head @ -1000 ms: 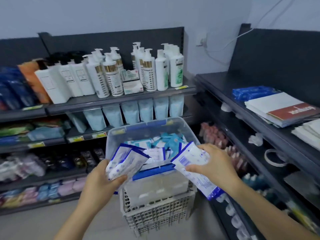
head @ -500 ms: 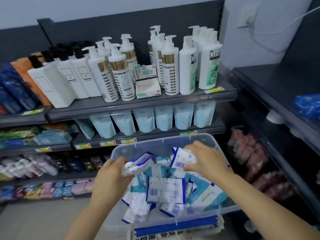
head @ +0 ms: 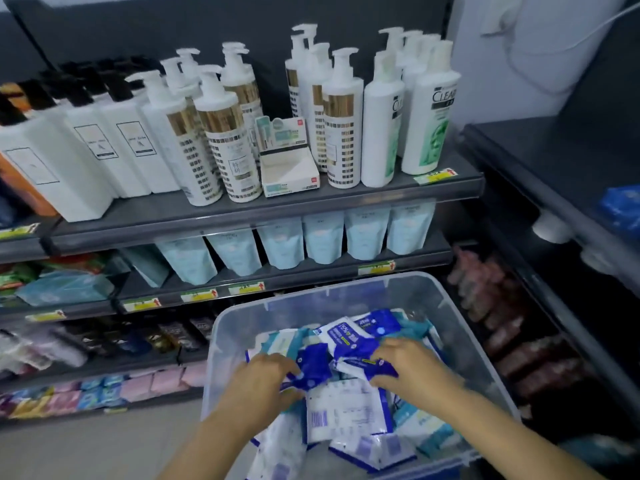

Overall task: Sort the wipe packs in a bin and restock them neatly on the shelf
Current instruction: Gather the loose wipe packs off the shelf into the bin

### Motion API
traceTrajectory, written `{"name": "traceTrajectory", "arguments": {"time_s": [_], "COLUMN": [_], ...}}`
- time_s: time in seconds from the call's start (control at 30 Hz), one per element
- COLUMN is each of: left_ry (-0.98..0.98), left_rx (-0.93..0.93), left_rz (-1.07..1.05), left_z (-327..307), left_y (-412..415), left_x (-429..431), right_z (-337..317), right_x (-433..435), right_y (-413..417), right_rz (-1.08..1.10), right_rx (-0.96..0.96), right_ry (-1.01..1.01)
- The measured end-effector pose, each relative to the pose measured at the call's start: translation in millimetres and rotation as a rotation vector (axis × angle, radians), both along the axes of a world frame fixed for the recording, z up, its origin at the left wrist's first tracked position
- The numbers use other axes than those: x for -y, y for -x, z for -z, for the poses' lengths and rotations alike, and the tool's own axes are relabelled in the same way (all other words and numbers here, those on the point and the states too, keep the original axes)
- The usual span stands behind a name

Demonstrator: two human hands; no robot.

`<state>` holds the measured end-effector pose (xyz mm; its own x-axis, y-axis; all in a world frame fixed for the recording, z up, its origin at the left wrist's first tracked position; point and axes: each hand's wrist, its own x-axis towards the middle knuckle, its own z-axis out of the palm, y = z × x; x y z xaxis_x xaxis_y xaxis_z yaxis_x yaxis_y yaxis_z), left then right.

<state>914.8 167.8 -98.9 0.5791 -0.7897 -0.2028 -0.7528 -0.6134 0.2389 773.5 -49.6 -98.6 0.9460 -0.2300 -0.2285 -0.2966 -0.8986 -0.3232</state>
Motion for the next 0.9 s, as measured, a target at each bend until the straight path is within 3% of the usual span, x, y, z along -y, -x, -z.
{"name": "traceTrajectory", "arguments": {"time_s": [0.23,0.47,0.6,0.7,0.9], "left_ry": [0.187,0.293,0.352,0.387,0.424], "left_rx": [0.085,0.01,0.045,-0.032,-0.029], "left_rz": [0.3,0.608,0.817,0.92,1.221], "left_z": [-22.6,-38.4,-51.9,-65.8,-91.4], "left_y": [-0.4,59.9,128.8,196.3,359.0], "left_x": [18.5,73.0,112.2,133.3,149.6], "right_z": [-35.5,-76.2,-93.7,-101.5,-109.8], "right_x": [-15.3,-45.0,-62.3,-82.6,-132.8], "right_y": [64.7,189.7,281.8,349.3,497.5], "right_rz": [0.364,0.725,1.007,1.194,1.391], "right_rx": [0.132,0.144,0.18,0.245,0.314], "right_ry": [-0.001,0.068,0.067,0.075,0.194]}}
